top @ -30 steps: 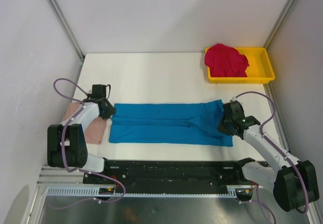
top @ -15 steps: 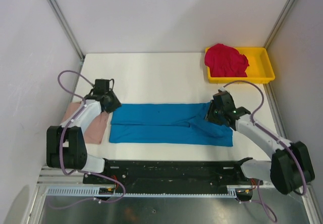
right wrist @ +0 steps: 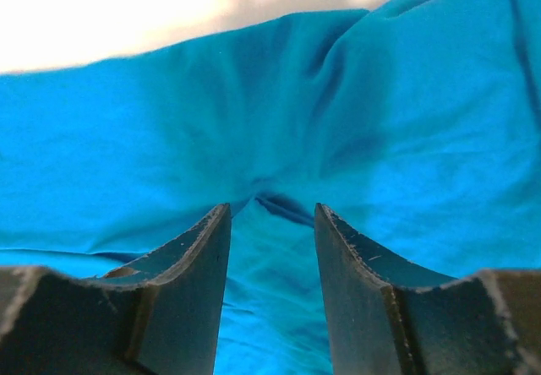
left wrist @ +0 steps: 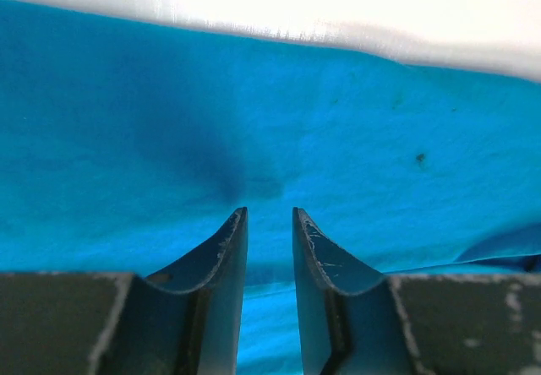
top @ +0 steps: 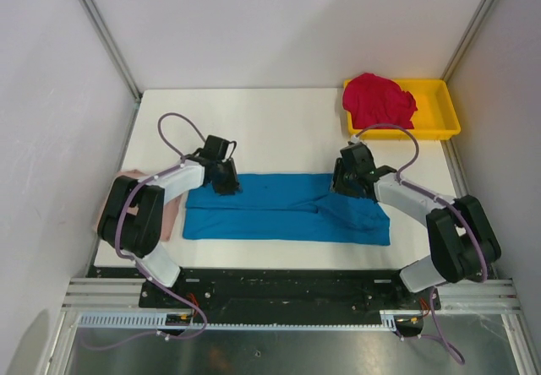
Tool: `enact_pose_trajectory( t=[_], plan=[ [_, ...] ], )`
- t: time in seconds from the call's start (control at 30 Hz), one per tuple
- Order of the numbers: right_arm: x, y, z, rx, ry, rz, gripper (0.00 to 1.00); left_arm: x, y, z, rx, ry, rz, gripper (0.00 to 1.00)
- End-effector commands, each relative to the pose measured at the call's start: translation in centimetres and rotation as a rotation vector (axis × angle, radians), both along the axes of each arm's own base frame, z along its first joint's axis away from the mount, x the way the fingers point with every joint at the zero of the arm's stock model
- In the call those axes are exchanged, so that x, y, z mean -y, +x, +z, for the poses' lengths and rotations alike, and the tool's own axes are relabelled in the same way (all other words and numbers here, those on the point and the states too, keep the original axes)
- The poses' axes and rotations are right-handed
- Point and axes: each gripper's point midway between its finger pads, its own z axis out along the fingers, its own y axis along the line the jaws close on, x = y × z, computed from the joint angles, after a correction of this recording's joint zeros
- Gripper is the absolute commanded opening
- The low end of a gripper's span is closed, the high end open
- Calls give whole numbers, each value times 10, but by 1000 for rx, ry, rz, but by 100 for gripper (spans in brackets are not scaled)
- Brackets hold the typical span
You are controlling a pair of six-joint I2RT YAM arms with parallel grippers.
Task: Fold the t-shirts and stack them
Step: Fold the other side of the tshirt into a rectangle
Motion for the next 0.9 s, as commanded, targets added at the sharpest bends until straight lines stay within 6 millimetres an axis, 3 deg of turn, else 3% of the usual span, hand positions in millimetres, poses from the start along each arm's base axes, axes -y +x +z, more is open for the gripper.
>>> enact_pose_trajectory(
  t=[0.0, 0.17, 0.4, 0.5, 0.87],
  plan=[
    [-12, 21, 3, 56, 2, 42, 50, 12, 19, 18, 67, -46, -27, 32],
    [-16, 18, -6, 33, -11, 51, 44, 13, 18, 18, 67, -47, -31, 32],
    [-18, 2, -5, 3, -37, 62, 12, 12, 18, 19, 70, -47, -29, 30],
    [-21, -8, -2, -8, -46, 71, 4, 12, 18, 19, 69, -45, -28, 30],
    [-42, -53, 8, -61, 26, 105, 0, 11, 14, 19, 70, -47, -36, 29]
  ],
)
